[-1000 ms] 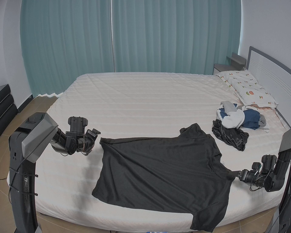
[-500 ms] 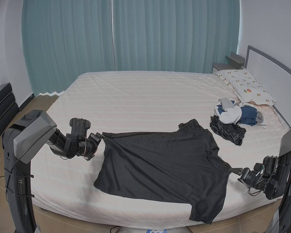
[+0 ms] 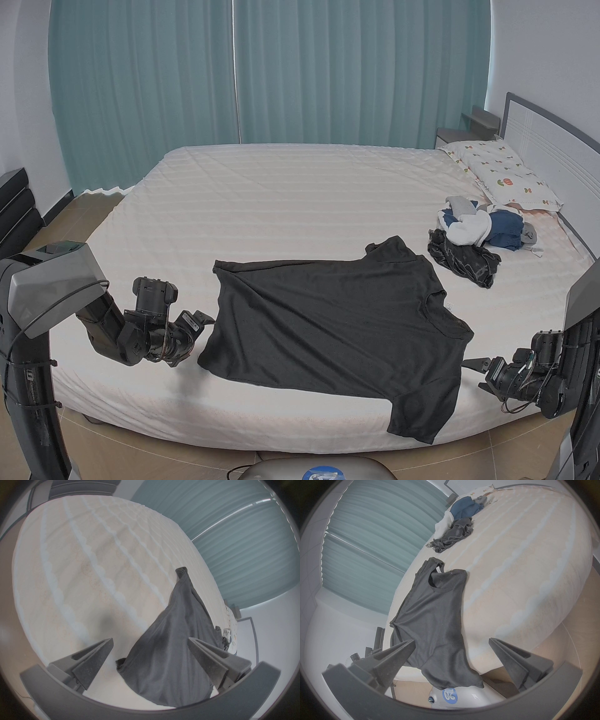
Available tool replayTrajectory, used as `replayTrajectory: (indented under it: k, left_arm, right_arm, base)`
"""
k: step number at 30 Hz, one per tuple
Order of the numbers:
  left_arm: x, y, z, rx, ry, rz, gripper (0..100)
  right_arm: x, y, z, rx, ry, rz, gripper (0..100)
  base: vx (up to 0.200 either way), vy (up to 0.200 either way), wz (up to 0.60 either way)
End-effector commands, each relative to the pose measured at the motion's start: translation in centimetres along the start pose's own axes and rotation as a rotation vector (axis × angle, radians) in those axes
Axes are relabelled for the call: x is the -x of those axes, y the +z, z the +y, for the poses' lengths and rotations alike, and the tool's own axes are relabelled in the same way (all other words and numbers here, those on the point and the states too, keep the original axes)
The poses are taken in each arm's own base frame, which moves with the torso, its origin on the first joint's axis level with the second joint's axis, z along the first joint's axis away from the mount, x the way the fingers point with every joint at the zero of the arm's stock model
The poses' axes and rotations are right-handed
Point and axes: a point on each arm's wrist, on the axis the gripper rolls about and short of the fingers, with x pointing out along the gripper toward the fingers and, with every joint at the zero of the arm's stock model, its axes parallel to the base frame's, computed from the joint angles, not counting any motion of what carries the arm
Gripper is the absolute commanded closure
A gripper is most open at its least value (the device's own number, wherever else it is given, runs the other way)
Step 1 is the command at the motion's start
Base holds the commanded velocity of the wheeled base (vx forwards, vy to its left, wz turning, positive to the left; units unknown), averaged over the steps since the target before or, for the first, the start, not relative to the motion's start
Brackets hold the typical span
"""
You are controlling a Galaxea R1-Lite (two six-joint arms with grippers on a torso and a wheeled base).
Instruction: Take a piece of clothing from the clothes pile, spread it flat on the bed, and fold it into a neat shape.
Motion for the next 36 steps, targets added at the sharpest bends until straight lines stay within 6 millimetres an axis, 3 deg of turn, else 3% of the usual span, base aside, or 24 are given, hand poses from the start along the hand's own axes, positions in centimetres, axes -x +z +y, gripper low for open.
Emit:
replayTrajectory:
  k: [1, 14, 21, 22, 36]
  left_arm:
    - [0.4, -0.6, 0.3, -0.027, 0.014, 0.014, 0]
    - [-0.4, -3.2, -0.4, -0.140, 0.052, 0.016, 0]
    - [-1.3, -4.3, 0.4, -0.252, 0.137, -0.002, 0]
    - [-1.4, -4.3, 0.5, -0.253, 0.142, -0.006, 100]
    - [-1.0, -4.7, 1.5, -0.259, 0.207, -0.027, 100]
  right_arm:
    - [-0.5, -0.5, -0.5, -0.007, -0.014, 0.023, 0]
    - [-0.2, -0.4, -0.3, -0.004, -0.011, 0.017, 0]
    - [0.1, -0.4, -0.1, 0.005, -0.014, 0.010, 0]
    - [0.2, -0.5, -0.1, 0.006, -0.015, 0.012, 0]
    - [0.9, -1.2, -0.2, 0.042, -0.035, 0.039, 0]
  base:
    - [0.000, 0.000, 0.00]
    - [0.000, 0.000, 0.00]
    - [0.000, 0.000, 0.00]
    - [0.000, 0.000, 0.00]
    - [0.000, 0.000, 0.00]
